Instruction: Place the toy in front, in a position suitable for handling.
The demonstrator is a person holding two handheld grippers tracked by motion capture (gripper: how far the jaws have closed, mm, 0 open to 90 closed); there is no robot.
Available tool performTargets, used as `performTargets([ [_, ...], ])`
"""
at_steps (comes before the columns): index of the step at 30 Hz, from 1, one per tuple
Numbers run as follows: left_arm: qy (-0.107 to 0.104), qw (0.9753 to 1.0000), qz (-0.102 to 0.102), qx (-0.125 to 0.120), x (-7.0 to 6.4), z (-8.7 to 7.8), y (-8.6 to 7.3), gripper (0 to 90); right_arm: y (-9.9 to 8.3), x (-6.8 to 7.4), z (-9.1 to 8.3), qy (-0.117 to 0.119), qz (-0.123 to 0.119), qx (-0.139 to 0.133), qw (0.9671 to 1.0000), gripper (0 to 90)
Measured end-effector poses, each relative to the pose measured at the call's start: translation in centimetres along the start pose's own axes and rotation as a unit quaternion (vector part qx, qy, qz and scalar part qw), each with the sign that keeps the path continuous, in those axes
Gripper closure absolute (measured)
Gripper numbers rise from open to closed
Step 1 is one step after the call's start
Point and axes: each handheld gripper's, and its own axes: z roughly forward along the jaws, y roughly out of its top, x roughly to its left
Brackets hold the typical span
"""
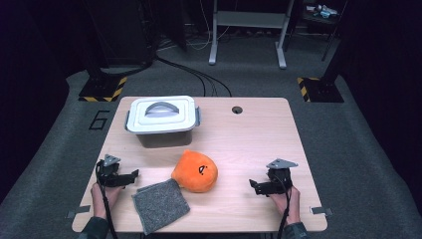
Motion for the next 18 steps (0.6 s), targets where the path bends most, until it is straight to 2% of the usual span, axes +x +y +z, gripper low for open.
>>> performTargets([
  [1,0.004,1.0000,0.003,-0.001,-0.1,0.1,0.1,10.4,0.6,0.7,0.0,0.012,-0.009,-0.001,0.9999,0.0],
  [3,0.007,0.9999,0.009,0.003,-0.2,0.2,0.1,10.4,0.8,0.9,0.0,0.016,-0.013,-0.002,0.9998,0.0],
  [5,0.005,0.9999,0.010,0.004,-0.2,0.2,0.1,10.3,1.5,1.6,0.1,0.031,-0.021,-0.008,0.9993,0.0],
  [10,0.003,0.9999,0.012,0.003,-0.1,0.2,0.1,10.3,2.7,2.9,0.4,0.050,-0.032,-0.013,0.9981,0.0],
  [13,0.002,0.9999,0.012,0.004,-0.1,0.2,0.1,10.3,4.0,4.5,1.0,0.073,-0.047,-0.017,0.9961,0.0],
  [18,-0.003,0.9999,0.016,0.005,-0.2,0.2,0.1,10.3,5.3,5.8,1.6,0.088,-0.062,-0.016,0.9940,0.0],
])
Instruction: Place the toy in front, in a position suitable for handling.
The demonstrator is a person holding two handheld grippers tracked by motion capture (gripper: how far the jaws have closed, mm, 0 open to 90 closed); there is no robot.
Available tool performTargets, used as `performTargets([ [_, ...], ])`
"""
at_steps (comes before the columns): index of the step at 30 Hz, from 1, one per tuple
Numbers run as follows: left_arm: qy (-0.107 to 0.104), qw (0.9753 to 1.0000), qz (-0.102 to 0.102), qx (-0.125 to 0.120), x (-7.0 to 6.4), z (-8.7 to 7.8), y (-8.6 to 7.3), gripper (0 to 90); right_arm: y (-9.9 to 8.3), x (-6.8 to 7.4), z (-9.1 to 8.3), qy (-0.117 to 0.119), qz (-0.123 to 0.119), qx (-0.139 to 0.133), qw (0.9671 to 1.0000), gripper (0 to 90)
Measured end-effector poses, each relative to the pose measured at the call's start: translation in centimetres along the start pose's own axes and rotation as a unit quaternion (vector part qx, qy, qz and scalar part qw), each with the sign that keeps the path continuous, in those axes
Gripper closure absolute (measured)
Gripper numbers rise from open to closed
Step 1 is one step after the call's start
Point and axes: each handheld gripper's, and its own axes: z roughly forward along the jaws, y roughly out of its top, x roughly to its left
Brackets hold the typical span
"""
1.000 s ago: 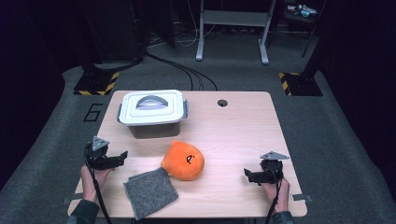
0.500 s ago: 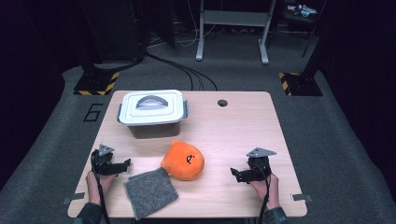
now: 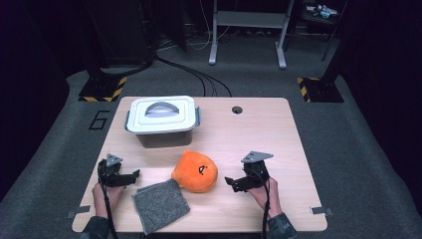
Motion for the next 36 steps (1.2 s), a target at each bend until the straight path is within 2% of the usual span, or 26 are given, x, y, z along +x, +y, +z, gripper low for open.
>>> performTargets([
  [6,0.000,1.0000,0.002,0.000,0.0,0.0,0.0,10.3,1.5,1.4,0.9,0.017,-0.018,-0.004,0.9997,0.0],
  [8,-0.001,1.0000,0.001,0.000,0.0,0.0,0.0,10.3,2.2,2.2,1.6,0.034,-0.023,-0.001,0.9992,0.0],
  [10,-0.001,1.0000,0.002,0.000,0.0,0.0,0.0,10.3,2.4,2.3,1.9,0.039,-0.028,0.000,0.9989,0.0],
  [13,-0.001,1.0000,0.002,0.000,0.0,0.0,0.0,10.3,3.3,3.5,2.8,0.054,-0.042,0.005,0.9976,0.0],
  [21,0.000,1.0000,0.002,0.000,0.0,0.0,0.0,10.4,4.7,5.2,3.6,0.051,-0.053,0.005,0.9973,0.0],
  [24,0.000,1.0000,0.001,-0.001,0.0,0.0,0.0,10.4,4.9,5.6,4.1,0.044,-0.056,0.017,0.9973,1.3],
  [29,0.000,1.0000,0.002,-0.001,0.0,0.0,0.0,10.5,4.7,6.0,5.2,0.028,-0.056,0.038,0.9973,14.3],
  [34,0.003,1.0000,0.000,-0.001,0.0,0.0,0.0,10.5,4.0,5.3,5.3,0.028,-0.038,0.045,0.9979,30.2],
  [36,0.003,1.0000,0.000,-0.001,0.0,0.0,0.0,10.6,3.7,5.2,5.3,0.030,-0.024,0.041,0.9984,37.5],
])
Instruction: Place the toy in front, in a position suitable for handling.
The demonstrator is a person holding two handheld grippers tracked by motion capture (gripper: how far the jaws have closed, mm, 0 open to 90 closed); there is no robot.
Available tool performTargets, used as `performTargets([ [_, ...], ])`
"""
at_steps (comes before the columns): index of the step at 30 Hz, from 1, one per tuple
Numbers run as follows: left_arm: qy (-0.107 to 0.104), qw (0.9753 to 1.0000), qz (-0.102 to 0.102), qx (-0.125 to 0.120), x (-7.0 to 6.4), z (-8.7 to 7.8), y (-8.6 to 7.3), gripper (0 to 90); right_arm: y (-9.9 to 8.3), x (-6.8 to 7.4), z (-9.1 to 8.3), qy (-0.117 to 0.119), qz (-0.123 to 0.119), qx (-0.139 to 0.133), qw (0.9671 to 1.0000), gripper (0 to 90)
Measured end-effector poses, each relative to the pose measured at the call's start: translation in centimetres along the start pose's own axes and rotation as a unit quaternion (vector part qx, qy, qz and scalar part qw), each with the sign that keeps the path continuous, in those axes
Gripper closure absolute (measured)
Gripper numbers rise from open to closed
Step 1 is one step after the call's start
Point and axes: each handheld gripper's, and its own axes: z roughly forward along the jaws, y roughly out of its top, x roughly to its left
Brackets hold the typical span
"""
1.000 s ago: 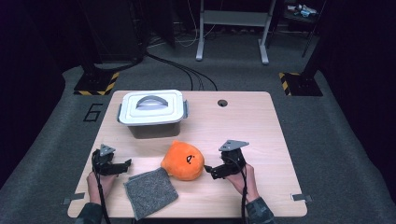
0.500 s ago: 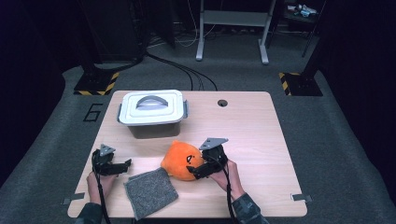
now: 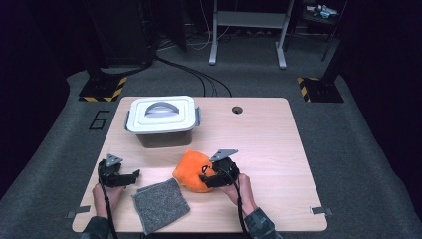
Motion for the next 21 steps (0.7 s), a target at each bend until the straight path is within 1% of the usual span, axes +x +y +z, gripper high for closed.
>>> performTargets([
  [1,0.000,1.0000,0.000,0.000,0.0,0.0,0.0,10.5,-0.2,-0.1,0.0,0.004,-0.005,-0.003,1.0000,40.7],
  [2,0.000,1.0000,0.000,0.000,0.0,0.0,0.0,10.6,-0.4,-0.2,0.0,0.005,-0.005,-0.007,1.0000,44.2],
  [3,0.000,1.0000,-0.001,0.000,0.0,0.0,0.0,10.6,-0.5,-0.2,0.0,0.005,0.002,-0.011,0.9999,47.2],
  [4,0.000,1.0000,-0.001,0.000,0.0,0.0,0.0,10.6,-0.7,-0.2,-0.1,0.007,-0.001,-0.017,0.9998,52.3],
  [6,0.001,1.0000,-0.002,0.000,0.0,0.0,0.0,10.6,-0.8,-0.2,-0.2,0.008,-0.004,-0.020,0.9998,54.1],
  [7,0.004,1.0000,-0.002,0.000,0.0,0.0,0.0,10.6,-0.9,-0.1,-0.4,0.014,-0.005,-0.035,0.9993,57.7],
  [9,0.004,1.0000,-0.003,0.000,0.0,0.0,0.0,10.6,-0.9,0.0,-0.5,0.016,-0.008,-0.037,0.9991,58.4],
  [12,0.004,1.0000,-0.004,0.000,0.0,0.0,0.0,10.6,-0.8,0.2,-0.8,0.015,-0.018,-0.047,0.9986,60.5],
  [14,0.004,1.0000,-0.004,0.000,0.0,0.0,0.0,10.6,-0.9,0.0,-1.0,0.019,-0.012,-0.056,0.9982,61.1],
  [18,0.004,1.0000,-0.004,0.000,0.0,0.0,0.0,10.6,-0.9,-0.4,-1.8,0.010,-0.011,-0.063,0.9979,61.2],
  [20,0.004,1.0000,-0.004,0.000,0.0,0.0,0.0,10.6,-1.0,-1.1,-2.5,0.000,-0.012,-0.069,0.9975,61.2],
  [21,0.004,1.0000,-0.004,0.000,0.0,0.0,0.0,10.6,-1.0,-1.1,-2.5,0.000,-0.012,-0.069,0.9975,61.2],
])
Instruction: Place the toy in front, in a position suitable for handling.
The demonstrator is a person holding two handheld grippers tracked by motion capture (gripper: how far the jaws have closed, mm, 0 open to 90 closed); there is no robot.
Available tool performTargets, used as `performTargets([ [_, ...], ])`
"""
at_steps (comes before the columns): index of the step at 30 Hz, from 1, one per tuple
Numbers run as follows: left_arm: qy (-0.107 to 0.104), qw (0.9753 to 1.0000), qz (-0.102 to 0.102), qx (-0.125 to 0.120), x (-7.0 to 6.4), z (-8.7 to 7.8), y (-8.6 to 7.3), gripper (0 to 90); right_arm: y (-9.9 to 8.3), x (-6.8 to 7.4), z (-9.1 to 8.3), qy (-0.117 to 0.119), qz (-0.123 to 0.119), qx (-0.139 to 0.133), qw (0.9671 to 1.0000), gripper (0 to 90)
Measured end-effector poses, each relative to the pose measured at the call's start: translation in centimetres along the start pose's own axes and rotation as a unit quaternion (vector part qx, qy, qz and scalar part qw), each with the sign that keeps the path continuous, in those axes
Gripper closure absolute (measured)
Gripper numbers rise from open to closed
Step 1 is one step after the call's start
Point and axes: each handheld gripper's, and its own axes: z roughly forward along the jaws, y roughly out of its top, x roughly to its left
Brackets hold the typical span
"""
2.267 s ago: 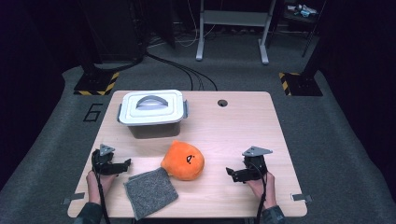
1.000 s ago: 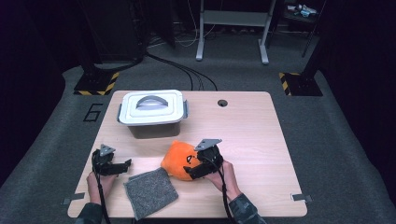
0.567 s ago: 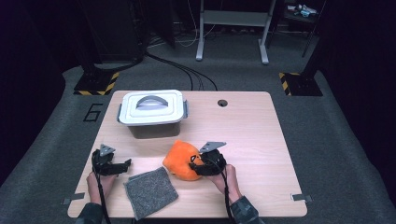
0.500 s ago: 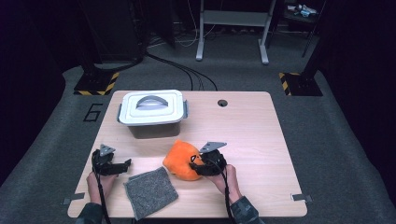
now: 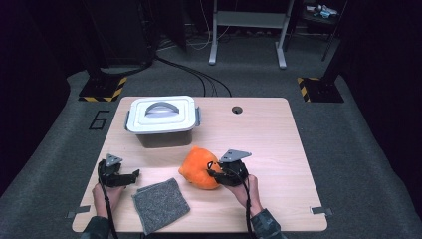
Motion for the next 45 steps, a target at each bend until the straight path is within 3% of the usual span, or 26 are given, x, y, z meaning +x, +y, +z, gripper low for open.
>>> performTargets([
  [5,0.000,1.0000,0.000,0.000,0.0,0.0,0.0,10.6,0.2,-1.5,-1.2,-0.027,0.016,-0.015,0.9994,61.1],
  [15,0.000,1.0000,0.000,0.000,0.0,0.0,0.0,10.7,0.8,-3.7,-1.6,-0.061,0.025,-0.021,0.9976,60.7],
  [21,0.000,1.0000,0.000,0.000,0.0,0.0,0.0,10.7,1.4,-5.2,-0.9,-0.078,0.035,-0.017,0.9962,60.0],
  [37,0.000,1.0000,0.002,0.000,0.0,0.0,0.0,10.7,1.6,-6.7,1.8,-0.106,0.048,-0.003,0.9932,54.3],
  [41,-0.002,1.0000,0.001,0.000,0.0,0.0,0.0,10.7,1.4,-7.0,1.9,-0.112,0.062,0.000,0.9918,35.7],
  [45,-0.002,1.0000,0.001,0.000,0.0,0.0,0.0,10.7,1.2,-7.3,1.4,-0.101,0.076,-0.009,0.9919,18.6],
])
